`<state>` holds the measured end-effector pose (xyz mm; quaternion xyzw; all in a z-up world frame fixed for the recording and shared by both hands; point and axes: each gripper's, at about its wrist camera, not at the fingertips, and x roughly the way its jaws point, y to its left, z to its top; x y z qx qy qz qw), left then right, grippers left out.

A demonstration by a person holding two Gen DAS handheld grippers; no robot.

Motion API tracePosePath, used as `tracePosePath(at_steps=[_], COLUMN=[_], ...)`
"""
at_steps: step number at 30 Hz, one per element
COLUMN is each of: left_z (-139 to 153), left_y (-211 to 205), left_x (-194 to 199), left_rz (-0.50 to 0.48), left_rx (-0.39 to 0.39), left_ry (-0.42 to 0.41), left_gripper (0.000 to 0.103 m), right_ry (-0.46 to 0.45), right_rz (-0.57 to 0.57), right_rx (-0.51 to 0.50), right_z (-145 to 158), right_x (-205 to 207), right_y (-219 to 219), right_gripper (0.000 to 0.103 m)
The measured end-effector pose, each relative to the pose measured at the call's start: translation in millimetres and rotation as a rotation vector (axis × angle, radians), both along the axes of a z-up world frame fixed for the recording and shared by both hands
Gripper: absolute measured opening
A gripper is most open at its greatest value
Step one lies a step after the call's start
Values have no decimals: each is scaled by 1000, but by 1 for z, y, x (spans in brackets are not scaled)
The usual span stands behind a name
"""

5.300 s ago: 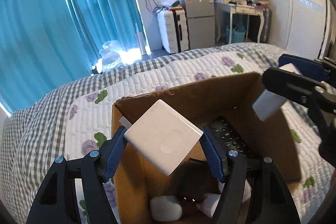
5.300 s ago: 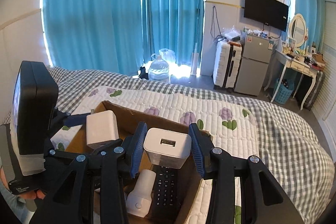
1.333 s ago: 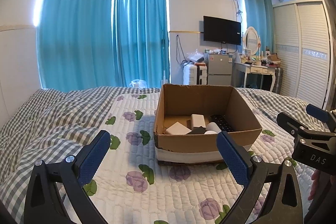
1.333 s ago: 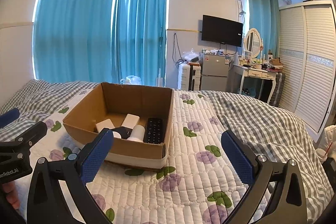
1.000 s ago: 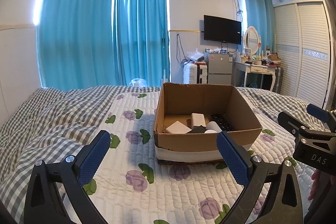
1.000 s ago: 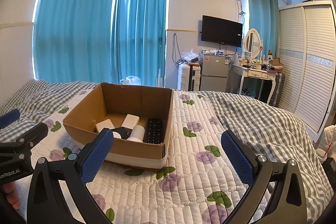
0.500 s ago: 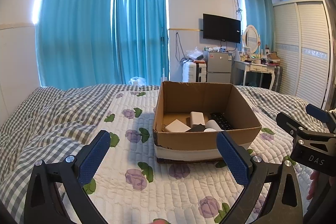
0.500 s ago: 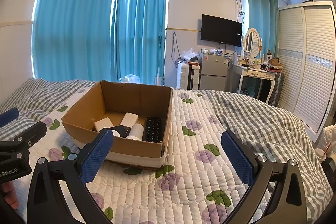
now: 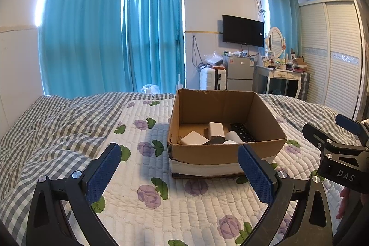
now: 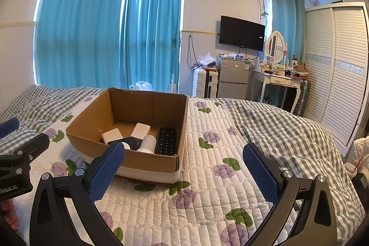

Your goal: Organize rigid objects

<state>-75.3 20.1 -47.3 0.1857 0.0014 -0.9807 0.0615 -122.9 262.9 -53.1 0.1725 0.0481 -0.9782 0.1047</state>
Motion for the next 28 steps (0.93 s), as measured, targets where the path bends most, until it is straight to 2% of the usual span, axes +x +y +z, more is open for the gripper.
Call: tracePosePath(at_steps=[28], left_z=[-2], left_y=[-2], left_x=[0], left_rz=[-7], left_rx=[-11], left_ry=[1], left_gripper=[103], right_ry=[-12], right_rz=[-3], right_rx=[5], right_z=[-4], right_x=[-2], right_y=[0], right_gripper=[103])
